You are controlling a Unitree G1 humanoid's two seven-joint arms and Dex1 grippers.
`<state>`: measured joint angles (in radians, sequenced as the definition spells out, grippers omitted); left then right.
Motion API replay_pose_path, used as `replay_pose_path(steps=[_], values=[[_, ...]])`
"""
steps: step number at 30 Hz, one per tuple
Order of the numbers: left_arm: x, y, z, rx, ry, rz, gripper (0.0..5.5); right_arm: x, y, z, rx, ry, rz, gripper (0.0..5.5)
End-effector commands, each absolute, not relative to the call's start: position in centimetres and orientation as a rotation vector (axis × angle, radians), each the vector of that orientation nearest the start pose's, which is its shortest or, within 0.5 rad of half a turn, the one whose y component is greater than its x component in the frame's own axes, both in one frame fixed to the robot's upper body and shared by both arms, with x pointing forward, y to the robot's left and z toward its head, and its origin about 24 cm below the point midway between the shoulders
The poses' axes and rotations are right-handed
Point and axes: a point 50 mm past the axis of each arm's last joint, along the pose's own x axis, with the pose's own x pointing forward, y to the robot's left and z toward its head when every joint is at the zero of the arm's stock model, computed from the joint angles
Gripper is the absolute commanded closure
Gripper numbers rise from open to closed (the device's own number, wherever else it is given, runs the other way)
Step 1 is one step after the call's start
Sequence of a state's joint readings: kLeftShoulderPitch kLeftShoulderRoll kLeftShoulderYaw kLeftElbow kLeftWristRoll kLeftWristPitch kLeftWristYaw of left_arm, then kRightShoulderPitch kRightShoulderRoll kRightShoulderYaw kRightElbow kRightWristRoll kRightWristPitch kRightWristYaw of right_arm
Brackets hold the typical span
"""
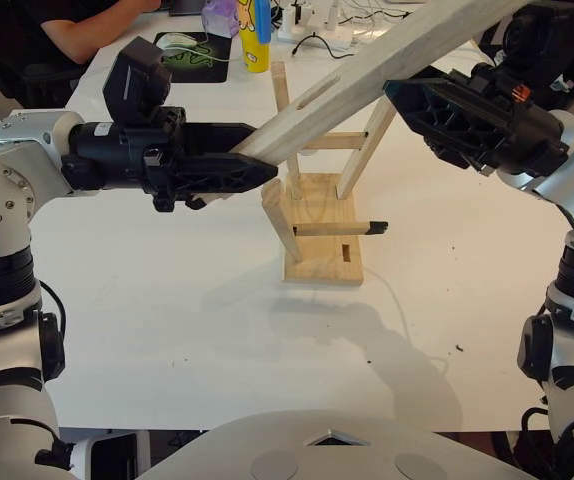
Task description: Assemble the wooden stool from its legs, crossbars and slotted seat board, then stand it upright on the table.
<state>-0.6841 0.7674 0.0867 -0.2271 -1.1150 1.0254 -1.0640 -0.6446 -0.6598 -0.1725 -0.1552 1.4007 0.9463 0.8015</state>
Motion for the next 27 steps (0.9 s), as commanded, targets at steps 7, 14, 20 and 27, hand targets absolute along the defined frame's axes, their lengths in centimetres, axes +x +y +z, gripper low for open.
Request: replay_pose_path(steps=[7,14,20,27], values=[[25.2,16.4,25.2,-0.076,0.214,-1.592,3.44,25.2,-16.4,26.5,0.455,-0.037,1.582,1.22],[25.1,16.8,24.9,-0.064,0.248,-1.598,3.44,25.2,-16.7,26.7,0.443,-0.03,1.594,2.33],[25.2,17.1,24.7,-0.058,0.265,-1.599,3.44,25.1,-16.6,26.6,0.432,-0.016,1.603,3.27],[25.5,17.3,24.5,-0.029,0.263,-1.583,3.44,24.8,-16.7,26.1,0.423,0.01,1.611,3.35]])
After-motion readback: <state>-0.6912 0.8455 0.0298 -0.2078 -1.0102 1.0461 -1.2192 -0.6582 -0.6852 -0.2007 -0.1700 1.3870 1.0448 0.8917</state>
